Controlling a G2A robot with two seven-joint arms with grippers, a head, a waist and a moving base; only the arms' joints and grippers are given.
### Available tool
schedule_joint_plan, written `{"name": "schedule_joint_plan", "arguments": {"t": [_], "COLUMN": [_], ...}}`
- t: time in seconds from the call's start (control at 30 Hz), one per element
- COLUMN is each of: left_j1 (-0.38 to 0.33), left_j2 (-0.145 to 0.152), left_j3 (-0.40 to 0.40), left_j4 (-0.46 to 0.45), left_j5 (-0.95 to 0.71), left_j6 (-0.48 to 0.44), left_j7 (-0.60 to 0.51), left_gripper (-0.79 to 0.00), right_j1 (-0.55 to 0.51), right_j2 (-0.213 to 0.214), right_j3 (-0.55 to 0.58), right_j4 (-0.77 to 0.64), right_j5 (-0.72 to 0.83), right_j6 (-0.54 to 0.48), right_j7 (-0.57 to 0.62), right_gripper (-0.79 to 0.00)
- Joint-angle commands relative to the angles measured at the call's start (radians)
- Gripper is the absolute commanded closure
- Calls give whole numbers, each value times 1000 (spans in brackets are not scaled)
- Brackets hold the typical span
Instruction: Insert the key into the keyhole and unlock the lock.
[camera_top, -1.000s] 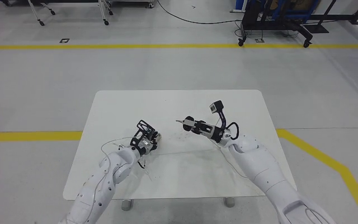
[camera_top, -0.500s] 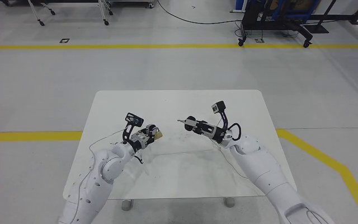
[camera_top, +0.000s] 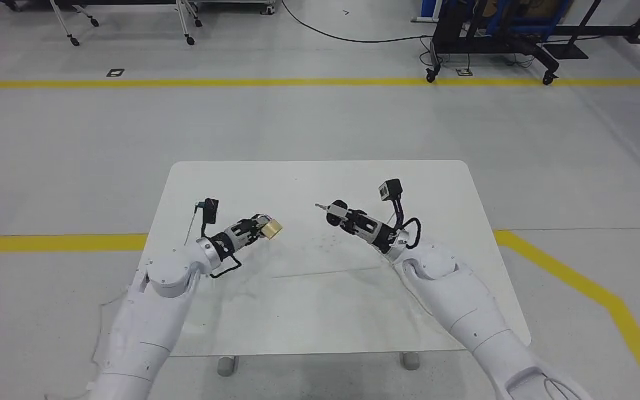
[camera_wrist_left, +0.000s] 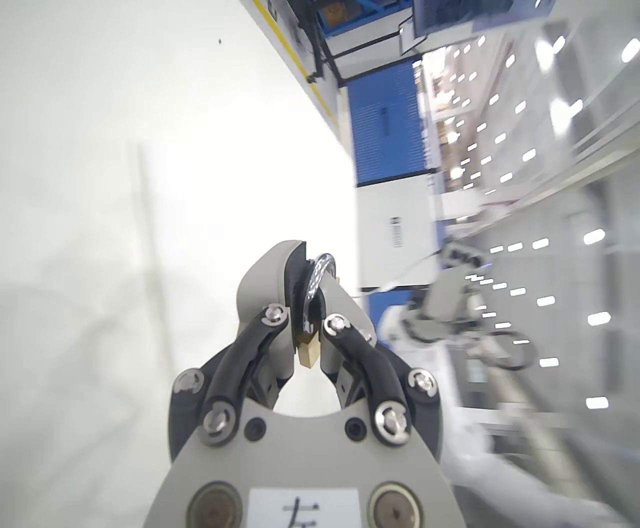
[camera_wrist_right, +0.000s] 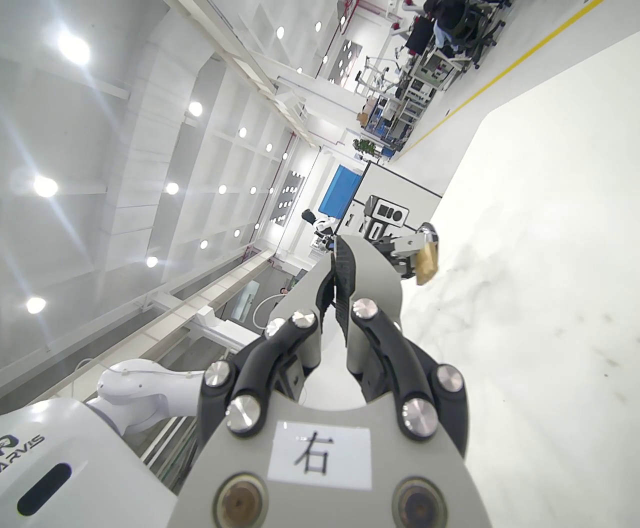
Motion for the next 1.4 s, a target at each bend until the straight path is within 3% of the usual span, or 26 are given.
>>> {"name": "schedule_joint_plan", "arguments": {"t": [0.0, 0.23, 0.73, 0.83, 0.9, 0.97, 1.07, 1.2, 1.37], "left_j1": [-57, -152, -155, -143, -147, -150, -165, -200, -222], "left_j2": [-3, -27, -33, -30, -30, -37, -53, -80, -108], "left_j3": [6, 72, 85, 82, 81, 97, 139, 190, 226], "left_j4": [78, 199, 216, 180, 156, 129, 112, 175, 266], "left_j5": [-168, -279, -316, -279, -234, -220, -236, -316, -347], "left_j6": [51, 89, 98, 64, 55, 58, 79, 94, 0], "left_j7": [-70, -180, -205, -145, -40, 48, 95, 122, 214], "left_gripper": [0, 0, 0, 0, 0, 0, 0, 0, 0], "right_j1": [0, -7, -7, -10, -21, -28, -54, -99, -139], "right_j2": [-4, -9, -9, -8, -9, -6, -4, -5, -12], "right_j3": [-6, -3, -3, -5, -8, -8, -13, -18, -39], "right_j4": [-1, -21, -21, -27, -58, -84, -153, -252, -333], "right_j5": [-24, -78, -78, -98, -115, -191, -297, -352, -411], "right_j6": [9, 32, 32, 48, 74, 115, 197, 313, 431], "right_j7": [-39, -133, -133, -139, -150, -187, -263, -347, -431], "right_gripper": [0, 0, 0, 0, 0, 0, 0, 0, 0]}}
